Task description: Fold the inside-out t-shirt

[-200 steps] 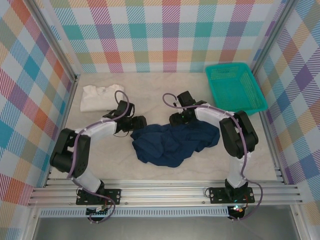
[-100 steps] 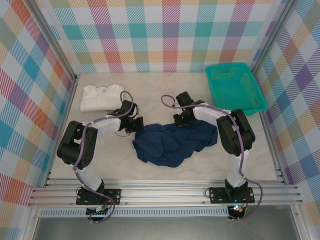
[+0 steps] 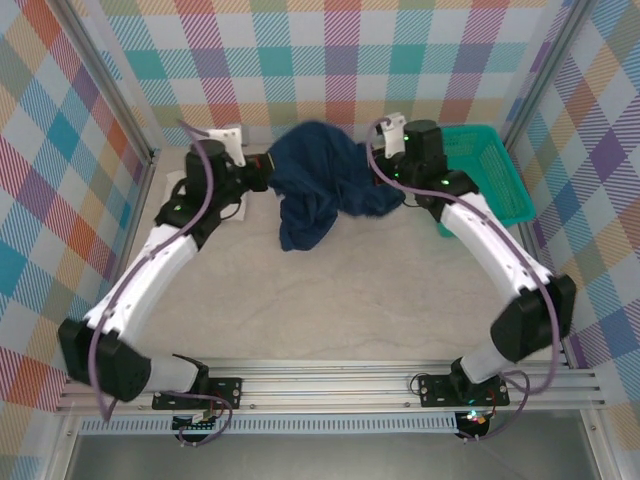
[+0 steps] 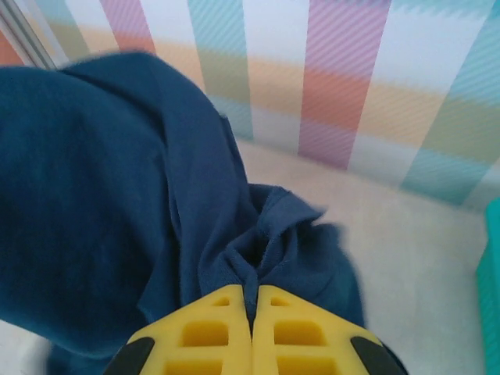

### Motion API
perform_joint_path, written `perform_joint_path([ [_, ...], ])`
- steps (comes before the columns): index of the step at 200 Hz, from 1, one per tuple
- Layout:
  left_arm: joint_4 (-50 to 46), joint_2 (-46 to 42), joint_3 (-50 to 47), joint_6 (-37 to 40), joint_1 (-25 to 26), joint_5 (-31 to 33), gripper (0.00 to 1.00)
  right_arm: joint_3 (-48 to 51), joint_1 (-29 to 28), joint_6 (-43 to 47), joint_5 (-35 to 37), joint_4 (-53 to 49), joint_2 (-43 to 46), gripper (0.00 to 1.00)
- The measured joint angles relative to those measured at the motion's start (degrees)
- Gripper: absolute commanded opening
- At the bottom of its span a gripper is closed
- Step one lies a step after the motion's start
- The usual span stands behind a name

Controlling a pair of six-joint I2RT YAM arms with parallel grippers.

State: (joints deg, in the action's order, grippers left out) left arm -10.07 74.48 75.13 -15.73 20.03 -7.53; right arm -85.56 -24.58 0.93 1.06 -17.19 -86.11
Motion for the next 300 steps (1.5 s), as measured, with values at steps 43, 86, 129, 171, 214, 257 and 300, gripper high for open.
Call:
perform_joint_path([
  [43,5.9,-16.3,-16.1,-0.9,0.0,-5.3,0.0,18.4,-0.2,-2.3,-1.9,5.6,18.7,0.08],
  [86,5.5,-22.6,-42.6,-6.1,0.7,-12.0,0.28,48.7,-0.2,-13.9,-1.1,3.3,31.9,0.31],
  [129,-1.0,-30.9,-57.3,-12.6,2.0,-13.2,0.59,61.7,-1.0,-22.7,-1.9,-1.7,41.2,0.45],
  [171,-2.5,-27.1,-48.2,-12.3,2.1,-6.9,0.66,51.6,-7.9,-20.4,-3.7,3.6,25.6,0.58],
  [214,-2.2,-5.7,-37.3,-9.4,2.9,-7.4,0.66,40.0,-12.7,-16.0,-7.1,8.2,4.7,0.73],
  [257,-6.1,1.8,-37.0,-8.4,4.1,-10.0,0.63,32.5,-12.7,-12.4,-11.8,8.5,-9.9,0.49],
  [300,-8.1,2.4,-38.2,-8.6,4.3,-11.4,0.23,29.0,-12.7,-9.4,-13.4,8.0,-11.5,0.0],
])
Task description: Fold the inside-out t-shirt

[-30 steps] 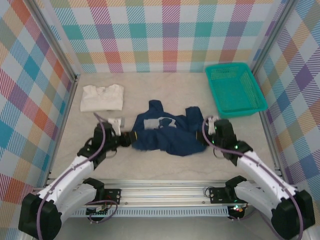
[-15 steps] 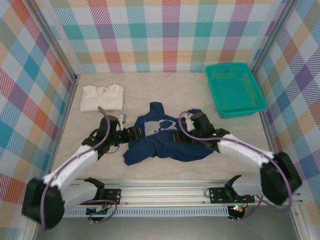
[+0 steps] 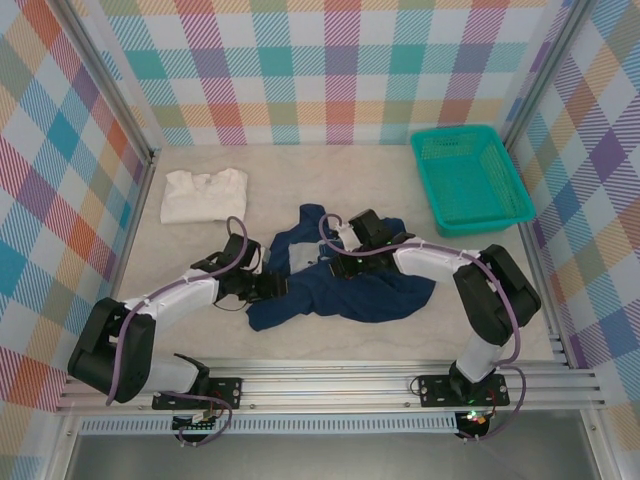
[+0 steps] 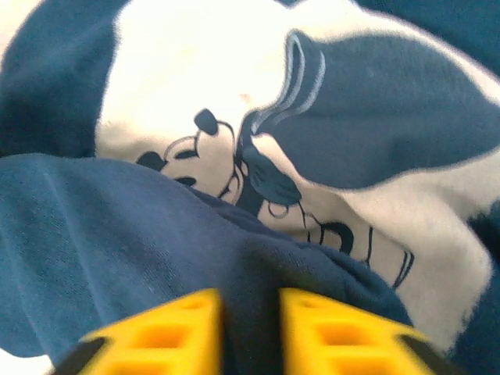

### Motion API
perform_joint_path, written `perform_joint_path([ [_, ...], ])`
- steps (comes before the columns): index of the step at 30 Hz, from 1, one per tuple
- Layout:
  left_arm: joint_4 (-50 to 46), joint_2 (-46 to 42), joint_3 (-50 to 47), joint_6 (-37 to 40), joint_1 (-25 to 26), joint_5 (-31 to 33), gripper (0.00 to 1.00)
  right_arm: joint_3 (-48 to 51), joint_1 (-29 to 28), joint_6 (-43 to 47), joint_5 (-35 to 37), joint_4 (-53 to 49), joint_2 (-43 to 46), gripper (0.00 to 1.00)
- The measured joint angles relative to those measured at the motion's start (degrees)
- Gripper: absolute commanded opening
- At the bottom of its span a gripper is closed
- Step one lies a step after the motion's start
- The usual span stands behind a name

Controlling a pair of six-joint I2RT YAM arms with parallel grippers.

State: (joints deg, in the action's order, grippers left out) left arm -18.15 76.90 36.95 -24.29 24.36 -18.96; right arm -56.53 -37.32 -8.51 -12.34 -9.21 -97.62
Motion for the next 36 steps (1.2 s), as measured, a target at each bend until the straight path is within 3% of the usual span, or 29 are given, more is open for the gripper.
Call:
perform_joint_path([
  [3,0.0,0.0,0.0,-0.4,0.1,0.0,0.05,-1.6,0.0,1.2,0.1,0.0,0.0,0.0],
  [5,0.2,0.0,0.1,-0.3,0.1,0.3,0.01,-2.4,0.4,2.0,0.3,-0.4,0.0,0.0],
  [9,-0.4,0.0,3.5,-0.2,0.2,3.9,0.0,-6.5,2.4,3.9,0.7,-2.5,0.1,0.0],
  [13,1.1,-0.1,13.2,0.4,0.1,8.5,0.0,-13.9,6.2,6.1,1.4,-3.2,0.9,0.0],
  [15,4.6,-1.2,16.7,0.9,0.0,8.9,0.0,-15.7,7.6,7.1,1.7,-2.9,3.9,0.0],
  [18,10.4,-7.3,14.5,1.4,0.4,6.9,0.0,-12.3,8.1,7.7,0.7,-1.7,12.9,0.0],
  [21,13.6,-14.6,6.4,2.1,3.0,3.0,0.1,-1.4,7.3,5.9,-2.2,-0.6,25.6,0.02],
  [24,13.9,-16.2,-1.6,2.6,6.3,-0.7,0.32,10.4,6.2,0.9,-4.6,-0.4,33.3,0.23],
  [27,12.2,-13.7,-8.5,1.3,9.1,-2.9,0.47,23.5,5.2,-5.2,-5.8,-1.9,35.3,0.38],
  [31,10.8,-13.1,-9.7,-0.3,10.1,-2.8,0.51,29.8,4.5,-10.5,-5.5,-7.5,35.8,0.44],
  [36,9.0,-11.2,-4.7,-0.6,10.1,0.7,0.53,23.0,0.3,-11.1,-3.7,-6.7,34.1,0.49],
])
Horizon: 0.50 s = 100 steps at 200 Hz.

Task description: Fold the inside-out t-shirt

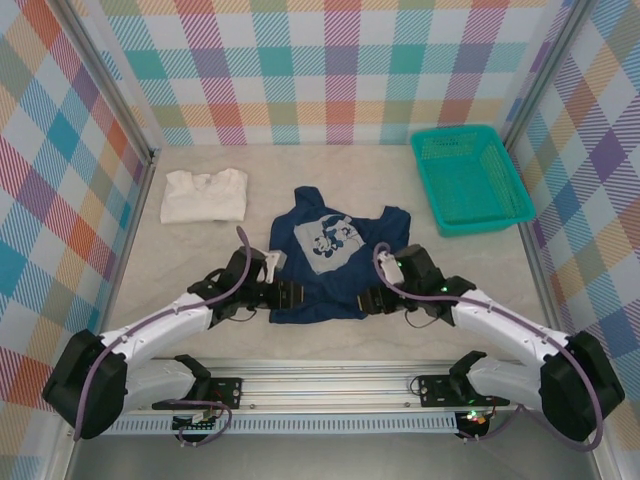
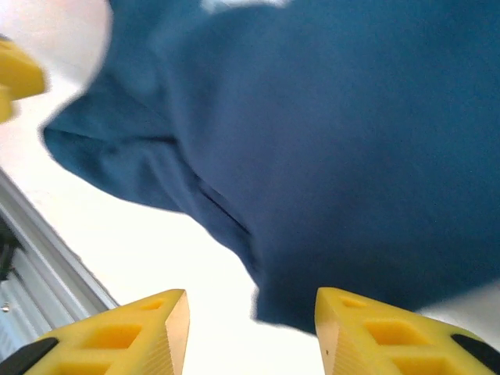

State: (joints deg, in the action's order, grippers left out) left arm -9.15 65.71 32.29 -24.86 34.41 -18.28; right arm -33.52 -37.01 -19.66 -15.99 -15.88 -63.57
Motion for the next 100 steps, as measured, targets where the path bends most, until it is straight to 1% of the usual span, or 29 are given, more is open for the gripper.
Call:
perform_joint_path([
  [29,0.1,4.8,4.1,1.0,0.5,1.6,0.57,-8.0,-6.1,1.8,3.5,2.1,-7.3,0.53],
  [47,-0.7,8.5,5.5,3.1,2.2,3.3,0.59,-10.8,-8.3,3.6,6.1,2.1,-12.2,0.55],
  [72,-1.3,15.1,7.8,6.4,5.7,6.2,0.6,-11.2,-8.8,5.4,9.8,1.2,-16.0,0.57],
  [100,-1.3,21.1,11.7,9.6,9.5,11.1,0.59,-10.0,-8.6,5.5,11.8,1.4,-15.1,0.57],
])
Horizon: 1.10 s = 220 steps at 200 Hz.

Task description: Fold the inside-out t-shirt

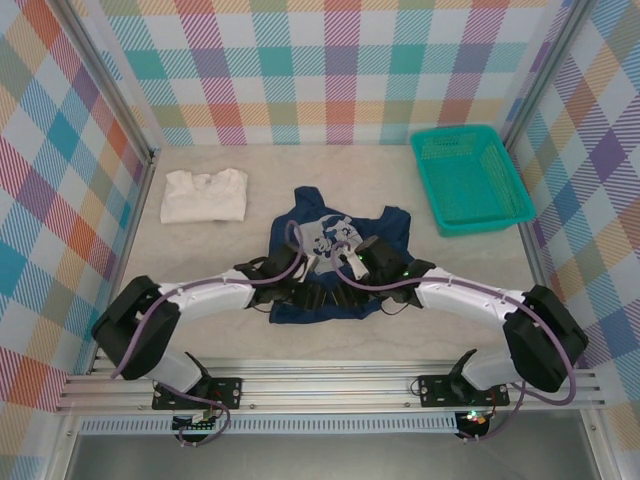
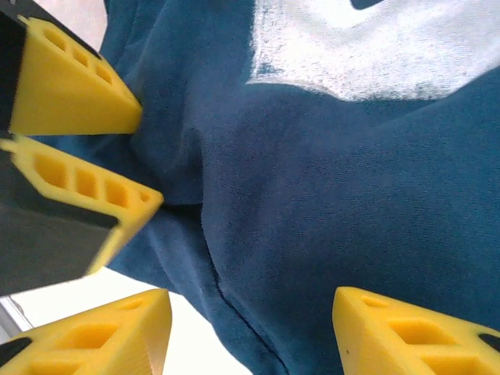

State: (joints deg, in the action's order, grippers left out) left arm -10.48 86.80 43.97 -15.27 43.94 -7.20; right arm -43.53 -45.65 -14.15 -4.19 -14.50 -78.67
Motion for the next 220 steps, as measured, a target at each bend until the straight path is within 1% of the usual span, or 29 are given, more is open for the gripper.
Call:
perform_joint_path([
  [16,0.0,3.1,2.9,1.6,1.2,2.7,0.56,1.8,0.4,-0.2,0.4,-0.1,2.1,0.57],
  [30,0.2,5.2,4.6,2.7,1.4,4.3,0.45,3.1,0.7,-0.3,0.6,-0.1,3.9,0.57],
  [40,0.2,6.6,5.5,3.2,1.4,5.2,0.34,3.7,0.7,-0.4,0.7,-0.1,4.7,0.57],
  [50,0.1,7.7,6.3,3.9,1.4,5.7,0.18,4.0,0.7,-0.4,0.7,-0.1,5.2,0.57],
  [58,0.1,8.7,6.9,4.3,1.4,6.0,0.09,4.1,0.7,-0.3,0.7,-0.1,5.6,0.57],
  [69,0.0,9.1,7.4,4.6,1.4,6.1,0.0,4.2,0.7,0.1,0.7,-0.1,6.2,0.58],
  [85,0.0,8.5,7.8,4.6,1.3,5.2,0.0,4.2,0.7,1.5,0.5,0.0,7.1,0.59],
  [94,-0.4,7.4,7.8,4.0,0.5,3.5,0.0,4.3,0.7,2.8,0.6,0.3,7.8,0.6],
  [106,-1.3,5.0,7.8,3.1,-0.6,0.2,0.0,4.5,0.6,4.5,0.8,1.1,8.7,0.61],
  [133,-1.9,-2.1,7.7,0.3,-5.2,-7.4,0.0,4.6,0.3,8.2,1.2,4.0,9.0,0.67],
  [159,-2.1,-4.6,7.7,-1.3,-7.4,-12.1,0.0,4.6,-0.3,11.5,1.3,8.5,6.1,0.68],
  [177,-3.2,-4.7,7.7,-1.9,-7.9,-14.3,0.0,4.6,-0.6,12.9,1.2,11.5,1.7,0.68],
  [185,-3.4,-4.7,7.7,-2.1,-8.2,-15.1,0.0,4.5,-0.7,13.3,1.2,12.6,-0.2,0.64],
  [189,-3.5,-4.7,7.7,-2.1,-8.2,-15.3,0.0,4.5,-0.9,13.5,1.2,13.2,-1.2,0.59],
  [191,-3.5,-4.7,7.7,-2.2,-8.3,-15.4,0.0,4.5,-0.9,13.6,1.2,13.4,-1.6,0.52],
  [192,-3.5,-4.7,7.7,-2.3,-8.3,-15.5,0.0,4.5,-0.9,13.6,1.2,13.4,-1.7,0.52],
  [199,-3.8,-4.8,7.7,-2.4,-8.5,-15.9,0.0,4.2,-0.9,13.5,1.8,13.9,-3.3,0.37],
  [206,-4.5,-4.9,7.7,-2.6,-8.8,-16.0,0.0,3.7,-0.9,13.5,2.5,14.2,-4.7,0.25],
  [214,-5.1,-5.2,7.6,-2.8,-9.0,-15.7,0.0,3.2,-0.9,13.3,3.2,14.4,-5.8,0.13],
  [220,-5.6,-5.4,7.6,-3.0,-9.2,-15.5,0.0,3.1,-0.9,13.1,3.3,14.4,-6.1,0.09],
])
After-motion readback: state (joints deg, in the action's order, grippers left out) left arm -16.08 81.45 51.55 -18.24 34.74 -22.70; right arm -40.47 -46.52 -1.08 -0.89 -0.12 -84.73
